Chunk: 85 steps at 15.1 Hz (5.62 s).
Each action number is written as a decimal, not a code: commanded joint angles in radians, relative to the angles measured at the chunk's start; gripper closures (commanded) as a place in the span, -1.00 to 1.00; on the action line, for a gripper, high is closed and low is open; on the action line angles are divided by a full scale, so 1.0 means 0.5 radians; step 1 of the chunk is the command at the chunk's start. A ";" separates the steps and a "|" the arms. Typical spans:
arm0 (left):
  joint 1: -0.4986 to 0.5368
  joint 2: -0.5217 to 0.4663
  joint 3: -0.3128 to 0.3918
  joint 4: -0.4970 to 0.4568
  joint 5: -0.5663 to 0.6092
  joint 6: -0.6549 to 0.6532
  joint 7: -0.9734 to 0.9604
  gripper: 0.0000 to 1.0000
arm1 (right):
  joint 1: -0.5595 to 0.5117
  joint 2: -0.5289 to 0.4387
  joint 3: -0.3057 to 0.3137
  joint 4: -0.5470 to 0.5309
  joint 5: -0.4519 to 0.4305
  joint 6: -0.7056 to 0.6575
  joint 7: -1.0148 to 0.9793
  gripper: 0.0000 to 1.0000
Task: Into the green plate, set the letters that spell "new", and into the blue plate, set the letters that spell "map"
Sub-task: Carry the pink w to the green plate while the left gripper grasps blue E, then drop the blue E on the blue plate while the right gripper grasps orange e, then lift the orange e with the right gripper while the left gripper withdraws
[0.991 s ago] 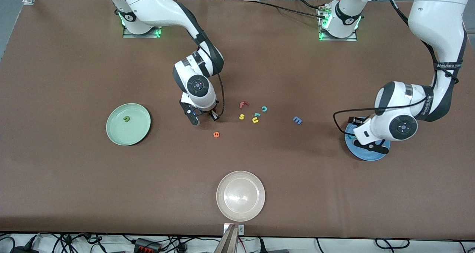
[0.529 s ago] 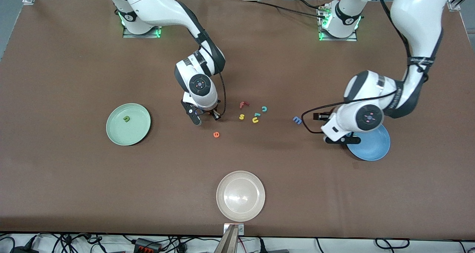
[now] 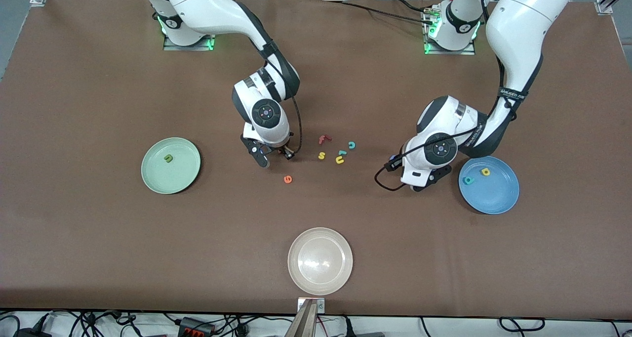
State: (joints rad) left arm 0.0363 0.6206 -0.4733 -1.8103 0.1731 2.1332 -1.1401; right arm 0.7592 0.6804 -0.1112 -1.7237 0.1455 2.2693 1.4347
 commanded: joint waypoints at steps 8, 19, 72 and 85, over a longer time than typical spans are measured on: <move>0.068 -0.085 -0.041 -0.411 -0.021 0.606 -0.205 -0.10 | -0.009 -0.262 -0.655 -0.108 -0.021 -0.590 -1.580 0.81; 0.102 -0.051 -0.029 -0.405 -0.006 0.612 -0.174 0.13 | -0.319 -0.195 -0.707 -0.219 0.004 -0.489 -2.471 0.80; 0.677 -0.400 -0.313 0.985 0.207 -1.514 2.339 -1.00 | 0.203 0.520 -0.419 0.738 0.314 0.014 -2.072 0.49; -0.146 -1.339 0.962 0.172 -0.356 -0.864 2.467 -1.00 | -0.146 -0.081 -0.594 0.175 0.301 -0.434 -2.871 0.86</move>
State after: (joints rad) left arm -0.0127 -0.0214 -0.0158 -1.6754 0.0052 1.6699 0.0689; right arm 0.7495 0.7939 -0.4252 -1.4610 0.2904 2.0561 0.1335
